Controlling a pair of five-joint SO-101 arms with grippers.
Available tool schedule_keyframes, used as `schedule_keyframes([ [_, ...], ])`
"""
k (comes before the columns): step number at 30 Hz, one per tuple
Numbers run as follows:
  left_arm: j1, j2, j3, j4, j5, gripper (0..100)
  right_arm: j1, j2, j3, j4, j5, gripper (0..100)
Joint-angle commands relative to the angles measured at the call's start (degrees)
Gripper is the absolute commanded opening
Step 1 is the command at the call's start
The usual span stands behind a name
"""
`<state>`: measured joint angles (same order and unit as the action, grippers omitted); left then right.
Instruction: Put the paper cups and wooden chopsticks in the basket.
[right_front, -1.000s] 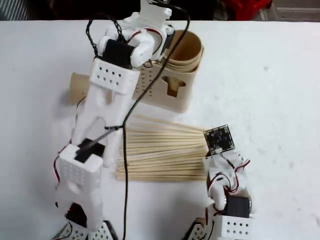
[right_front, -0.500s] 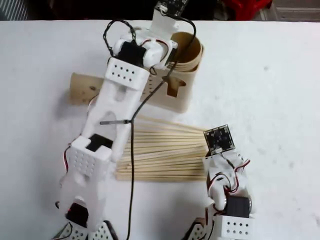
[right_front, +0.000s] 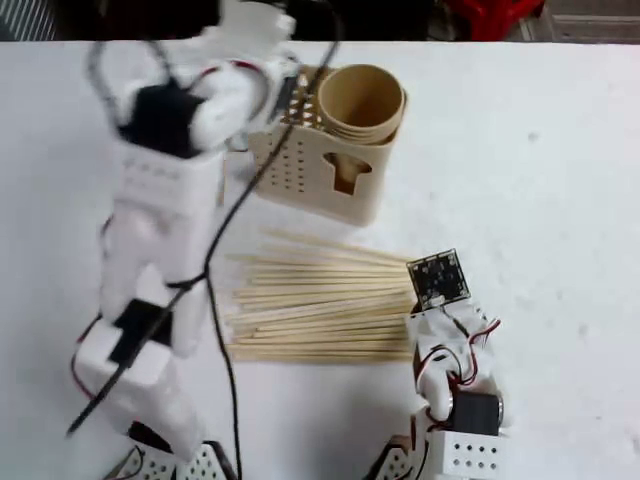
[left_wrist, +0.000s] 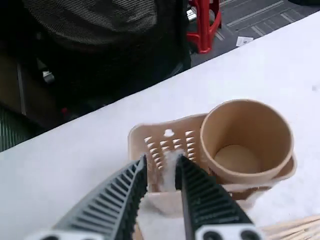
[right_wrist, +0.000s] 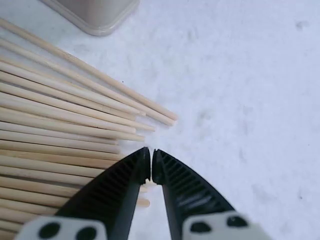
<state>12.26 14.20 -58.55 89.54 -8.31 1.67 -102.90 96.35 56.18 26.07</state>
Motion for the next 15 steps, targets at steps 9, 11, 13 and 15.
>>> schedule_keyframes([
  [9,-9.7,-8.4,2.5,10.1,-0.4,12,0.5,-0.3,0.4,0.4,0.4,2.0],
  [11,-10.0,-8.4,3.9,6.8,-0.1,12,0.5,-0.3,0.4,0.4,0.4,2.0],
  [13,-10.0,-8.4,5.0,2.5,0.2,12,0.5,-0.3,0.4,0.4,0.4,2.0],
  [15,-10.0,-8.4,7.0,-1.9,3.4,12,0.5,-0.3,0.4,0.4,0.4,2.0],
])
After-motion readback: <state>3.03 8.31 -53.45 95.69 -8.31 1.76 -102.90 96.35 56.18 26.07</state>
